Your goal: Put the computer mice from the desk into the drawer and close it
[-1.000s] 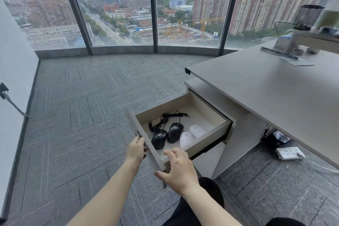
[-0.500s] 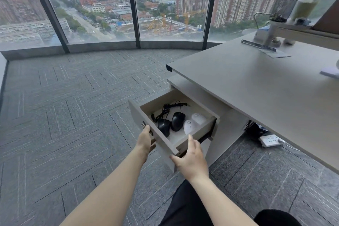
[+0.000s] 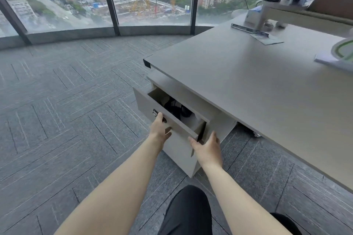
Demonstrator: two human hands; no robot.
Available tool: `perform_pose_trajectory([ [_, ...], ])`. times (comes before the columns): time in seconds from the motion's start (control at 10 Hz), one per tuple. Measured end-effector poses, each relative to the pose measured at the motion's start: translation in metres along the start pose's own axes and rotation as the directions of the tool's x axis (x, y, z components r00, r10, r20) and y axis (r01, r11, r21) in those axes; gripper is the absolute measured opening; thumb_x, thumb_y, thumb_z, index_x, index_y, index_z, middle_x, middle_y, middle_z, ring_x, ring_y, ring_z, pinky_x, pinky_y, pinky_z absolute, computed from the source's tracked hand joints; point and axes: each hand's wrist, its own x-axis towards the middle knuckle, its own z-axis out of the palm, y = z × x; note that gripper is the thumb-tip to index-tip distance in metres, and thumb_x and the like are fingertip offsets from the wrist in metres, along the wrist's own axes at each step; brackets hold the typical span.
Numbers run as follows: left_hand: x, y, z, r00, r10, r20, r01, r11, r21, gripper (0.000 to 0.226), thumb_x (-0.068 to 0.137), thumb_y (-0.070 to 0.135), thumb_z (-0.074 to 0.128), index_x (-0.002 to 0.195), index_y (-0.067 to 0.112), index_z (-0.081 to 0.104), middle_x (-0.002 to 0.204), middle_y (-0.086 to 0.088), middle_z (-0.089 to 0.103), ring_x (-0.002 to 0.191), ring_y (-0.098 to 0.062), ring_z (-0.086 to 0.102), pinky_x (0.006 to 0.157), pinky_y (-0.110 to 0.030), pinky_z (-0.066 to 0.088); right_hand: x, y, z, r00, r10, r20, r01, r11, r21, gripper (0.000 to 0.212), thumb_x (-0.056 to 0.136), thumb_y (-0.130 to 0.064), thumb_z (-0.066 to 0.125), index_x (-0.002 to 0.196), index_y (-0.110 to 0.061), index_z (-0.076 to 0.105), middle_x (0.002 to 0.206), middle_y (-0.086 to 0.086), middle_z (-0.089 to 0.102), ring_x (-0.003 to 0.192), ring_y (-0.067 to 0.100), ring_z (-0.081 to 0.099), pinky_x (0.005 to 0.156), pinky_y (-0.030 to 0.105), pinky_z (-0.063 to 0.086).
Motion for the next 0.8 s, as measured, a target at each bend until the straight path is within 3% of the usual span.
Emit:
perform_pose_trajectory([
  [0.1,0.015,0.001,0.017,1.000,0.007,-0.001,-0.007,1.000,0.005,0.025,0.097,0.042,0.037,0.089,0.028,0.056,0.094,0.013,0.055,0.114,-0.029,0.059,0.102,-0.042,0.047,0.017,-0.001,-0.008,1.000,0.009,-0.012,-0.009,1.000,0.015,0.100,0.080,-0.061,0.064,0.154,-0.015,0.015,0.157,0.013,0.030,0.139,0.034,0.040,0.102,0.047,0.043],
  [0.2,0.028,0.001,0.031,1.000,-0.016,0.020,0.017,1.000,-0.015,0.025,0.096,0.044,0.037,0.093,0.028,0.056,0.113,0.009,0.055,0.114,-0.027,0.059,0.098,-0.040,0.048,0.032,-0.002,-0.012,1.000,-0.004,-0.020,0.006,0.998,0.058,0.079,0.086,-0.055,0.061,0.149,-0.020,0.029,0.148,0.011,0.044,0.129,0.034,0.051,0.095,0.044,0.048],
  [0.3,0.041,0.002,0.043,0.998,-0.022,0.051,0.024,0.999,-0.036,0.027,0.095,0.047,0.036,0.081,0.031,0.052,0.123,0.009,0.048,0.116,-0.029,0.058,0.102,-0.042,0.046,0.046,-0.005,-0.015,0.998,-0.012,-0.055,0.017,0.996,0.082,0.052,0.089,-0.048,0.061,0.129,-0.018,0.049,0.133,0.011,0.059,0.119,0.034,0.059,0.091,0.044,0.052],
  [0.4,0.047,0.004,0.053,0.996,-0.044,0.073,0.048,0.998,-0.042,0.028,0.095,0.050,0.035,0.084,0.032,0.053,0.125,0.010,0.045,0.117,-0.029,0.058,0.102,-0.041,0.046,0.053,-0.006,-0.020,0.996,-0.020,-0.085,0.027,0.997,0.077,0.035,0.089,-0.045,0.063,0.109,-0.016,0.058,0.108,0.004,0.067,0.106,0.032,0.065,0.081,0.039,0.053],
  [0.5,0.048,0.004,0.053,0.995,-0.052,0.082,0.055,0.998,-0.027,0.032,0.095,0.052,0.033,0.112,0.032,0.052,0.133,0.012,0.045,0.116,-0.026,0.058,0.095,-0.037,0.047,0.055,-0.007,-0.024,0.996,-0.024,-0.081,0.029,0.998,0.058,0.033,0.090,-0.044,0.063,0.106,-0.015,0.059,0.099,-0.002,0.063,0.102,0.030,0.066,0.076,0.036,0.050],
  [0.6,0.050,0.001,0.046,0.993,-0.048,0.108,0.049,0.999,-0.001,0.053,0.096,0.056,0.029,0.139,0.029,0.045,0.151,0.014,0.039,0.119,-0.027,0.056,0.095,-0.038,0.045,0.052,-0.006,-0.026,0.997,-0.040,-0.072,0.041,0.999,0.016,0.036,0.090,-0.045,0.062,0.109,-0.015,0.061,0.112,0.005,0.070,0.104,0.031,0.066,0.076,0.035,0.049],
  [0.7,0.045,0.008,0.043,0.992,-0.050,0.119,0.044,0.998,0.045,0.062,0.096,0.058,0.026,0.147,0.025,0.039,0.156,0.004,0.035,0.124,-0.029,0.052,0.099,-0.040,0.044,0.047,-0.009,-0.029,0.999,0.006,-0.039,-0.008,0.999,-0.049,0.046,0.090,-0.046,0.058,0.121,-0.012,0.060,0.116,0.010,0.070,0.105,0.032,0.066,0.078,0.036,0.049],
  [0.8,0.021,0.007,0.031,0.996,0.031,0.086,-0.036,0.998,0.052,0.061,0.098,0.054,0.025,0.145,0.018,0.042,0.150,-0.006,0.043,0.125,-0.034,0.052,0.104,-0.044,0.042,0.024,-0.015,-0.038,0.998,-0.031,-0.047,0.028,0.998,-0.065,0.031,0.092,-0.034,0.051,0.112,-0.016,0.066,0.110,0.006,0.072,0.096,0.028,0.066,0.074,0.034,0.050],
])
